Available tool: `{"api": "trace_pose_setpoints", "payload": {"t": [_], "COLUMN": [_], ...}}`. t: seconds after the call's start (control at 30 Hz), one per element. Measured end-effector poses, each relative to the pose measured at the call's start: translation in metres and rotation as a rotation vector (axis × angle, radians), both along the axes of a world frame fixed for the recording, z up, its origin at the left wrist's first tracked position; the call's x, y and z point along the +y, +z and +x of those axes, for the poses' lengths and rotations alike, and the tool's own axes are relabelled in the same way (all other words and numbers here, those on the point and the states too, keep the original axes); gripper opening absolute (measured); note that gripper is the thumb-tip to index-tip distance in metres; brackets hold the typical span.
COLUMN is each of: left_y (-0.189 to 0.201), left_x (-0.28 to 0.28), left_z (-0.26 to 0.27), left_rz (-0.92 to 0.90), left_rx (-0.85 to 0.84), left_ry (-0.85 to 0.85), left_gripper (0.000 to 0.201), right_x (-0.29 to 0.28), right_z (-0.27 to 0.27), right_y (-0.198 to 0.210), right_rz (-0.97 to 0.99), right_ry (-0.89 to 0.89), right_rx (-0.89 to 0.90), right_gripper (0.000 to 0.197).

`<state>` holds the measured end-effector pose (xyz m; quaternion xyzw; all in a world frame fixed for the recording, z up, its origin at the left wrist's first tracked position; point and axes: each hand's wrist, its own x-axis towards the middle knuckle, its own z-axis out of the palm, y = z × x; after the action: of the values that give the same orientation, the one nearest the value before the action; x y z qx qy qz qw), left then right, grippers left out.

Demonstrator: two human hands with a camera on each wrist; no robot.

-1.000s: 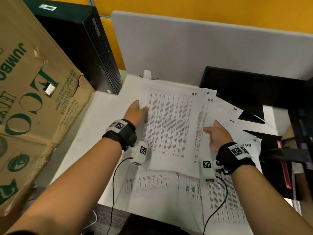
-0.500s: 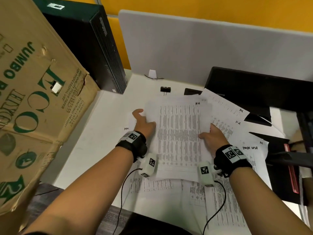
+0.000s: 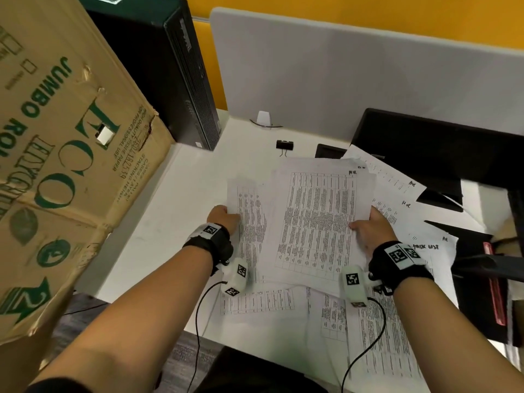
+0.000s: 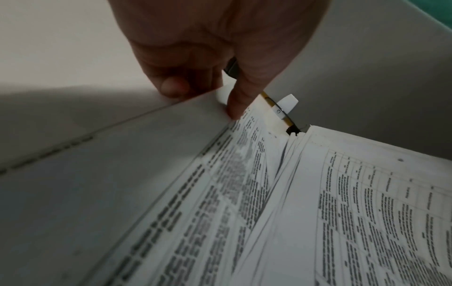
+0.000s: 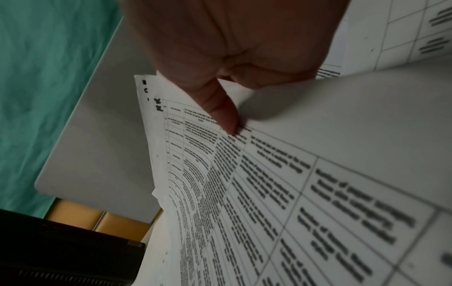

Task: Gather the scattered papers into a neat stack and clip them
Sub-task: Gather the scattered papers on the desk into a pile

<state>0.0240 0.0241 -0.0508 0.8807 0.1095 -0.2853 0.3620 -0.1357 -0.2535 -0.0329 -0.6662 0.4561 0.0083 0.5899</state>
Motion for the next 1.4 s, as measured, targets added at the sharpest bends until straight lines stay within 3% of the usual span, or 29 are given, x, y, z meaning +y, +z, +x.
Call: {"api": "trace_pose_setpoints", "payload": {"t": [0.07, 0.17, 0.4, 0.6, 0.7, 0.87, 0.93, 1.0, 1.13, 1.17, 1.27, 1.4], "left_y": [0.005, 0.01, 0.008, 0.004, 0.003, 0.01, 0.025, 0.049, 0.112, 0.127, 0.164, 0.201], "left_x": [0.003, 0.015, 0.029, 0.031, 0.033, 0.037, 0.038, 0.036, 0.03, 0.027, 0.018, 0.004], "left_z": [0.001, 0.002, -0.017, -0.022, -0.024, -0.028, -0.023, -0.016, 0.001, 0.005, 0.016, 0.024], "left_rz": [0.069, 0.187, 0.497, 0.29, 0.117, 0.167, 0.21, 0.263, 0.32, 0.322, 0.216, -0.132], "left_rx": [-0.014, -0.048, 0.04, 0.081, 0.038, 0.07, -0.011, -0.138, -0.452, -0.554, -0.833, -0.943], "left_ry": [-0.055, -0.074, -0.109, -0.056, -0.066, -0.141, -0.145, -0.172, -0.265, -0.289, -0.293, -0.239], "left_gripper": [0.013, 0.03, 0.039, 0.048, 0.034, 0.024, 0.01, 0.011, 0.044, 0.045, 0.034, 0.031], "right_x": [-0.001, -0.004, -0.008, 0.001, 0.004, 0.004, 0.003, 0.002, -0.001, -0.003, -0.003, -0.006], "right_z": [0.0, 0.0, 0.002, -0.002, -0.004, -0.006, -0.006, -0.007, -0.009, -0.01, -0.014, -0.02], "right_y": [0.0, 0.002, -0.003, 0.003, 0.005, 0.002, 0.002, 0.001, 0.002, 0.001, 0.005, 0.01], "right_rz": [-0.016, -0.032, -0.01, -0.023, -0.011, -0.015, -0.009, -0.014, -0.038, -0.042, -0.05, -0.026], "right_ry": [0.008, -0.006, -0.049, -0.048, -0.067, -0.045, -0.033, -0.036, -0.014, -0.014, -0.024, -0.082], "right_rx": [0.009, 0.019, 0.005, 0.031, 0.037, 0.06, 0.062, 0.068, 0.061, 0.064, 0.086, 0.067], "right_gripper": [0.047, 0.044, 0.041, 0.051, 0.058, 0.053, 0.047, 0.05, 0.047, 0.044, 0.049, 0.051]}}
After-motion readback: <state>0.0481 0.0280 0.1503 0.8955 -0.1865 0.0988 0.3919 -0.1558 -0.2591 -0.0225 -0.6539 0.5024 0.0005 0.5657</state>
